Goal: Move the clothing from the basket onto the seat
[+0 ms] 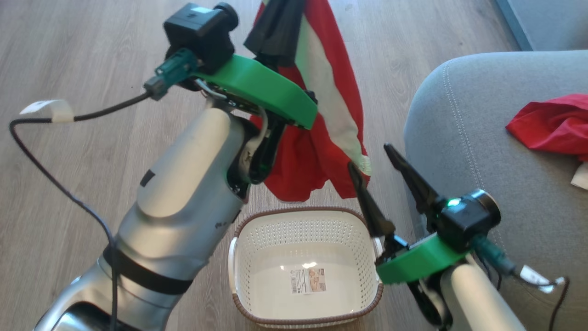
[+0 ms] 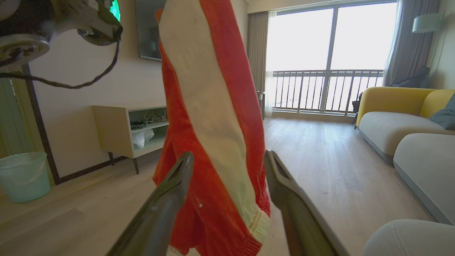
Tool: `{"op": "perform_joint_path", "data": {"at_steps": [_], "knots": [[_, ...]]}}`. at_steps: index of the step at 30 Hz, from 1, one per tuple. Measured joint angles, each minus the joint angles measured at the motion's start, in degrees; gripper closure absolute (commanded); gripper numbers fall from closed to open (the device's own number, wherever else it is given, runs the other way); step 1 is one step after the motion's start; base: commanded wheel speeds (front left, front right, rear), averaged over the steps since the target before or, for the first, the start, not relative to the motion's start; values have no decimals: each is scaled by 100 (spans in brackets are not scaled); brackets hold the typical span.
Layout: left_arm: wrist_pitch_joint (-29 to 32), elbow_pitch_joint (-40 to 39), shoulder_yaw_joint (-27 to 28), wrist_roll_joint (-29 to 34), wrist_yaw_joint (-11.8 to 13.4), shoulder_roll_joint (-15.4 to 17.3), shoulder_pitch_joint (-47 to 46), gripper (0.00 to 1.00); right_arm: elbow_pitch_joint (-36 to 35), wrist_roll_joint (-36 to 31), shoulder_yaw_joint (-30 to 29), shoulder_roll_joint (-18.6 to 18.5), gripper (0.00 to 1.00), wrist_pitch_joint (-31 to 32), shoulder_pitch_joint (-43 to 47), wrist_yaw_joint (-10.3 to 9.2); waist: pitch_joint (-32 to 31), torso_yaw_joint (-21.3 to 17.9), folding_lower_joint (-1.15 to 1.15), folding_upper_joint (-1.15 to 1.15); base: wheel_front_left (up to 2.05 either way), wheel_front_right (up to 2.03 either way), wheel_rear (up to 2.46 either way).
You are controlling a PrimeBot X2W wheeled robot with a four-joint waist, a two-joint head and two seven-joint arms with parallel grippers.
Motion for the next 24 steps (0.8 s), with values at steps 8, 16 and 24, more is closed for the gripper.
{"op": "perform_joint_path", "data": {"at_steps": [8,16,24], "knots": [[0,-86,-363,-101,0,1,-57,100,320,244,-99,-3,0,138,-446,0,-38,57,0,0,0,0,0],[0,-309,-838,-210,-9,4,-67,100,816,318,-3,-20,0,261,-855,0,-81,111,0,0,0,0,0],[0,-588,-1336,-350,-59,7,-185,100,1505,235,388,-33,0,325,-1437,0,-99,153,0,0,0,0,0]]}}
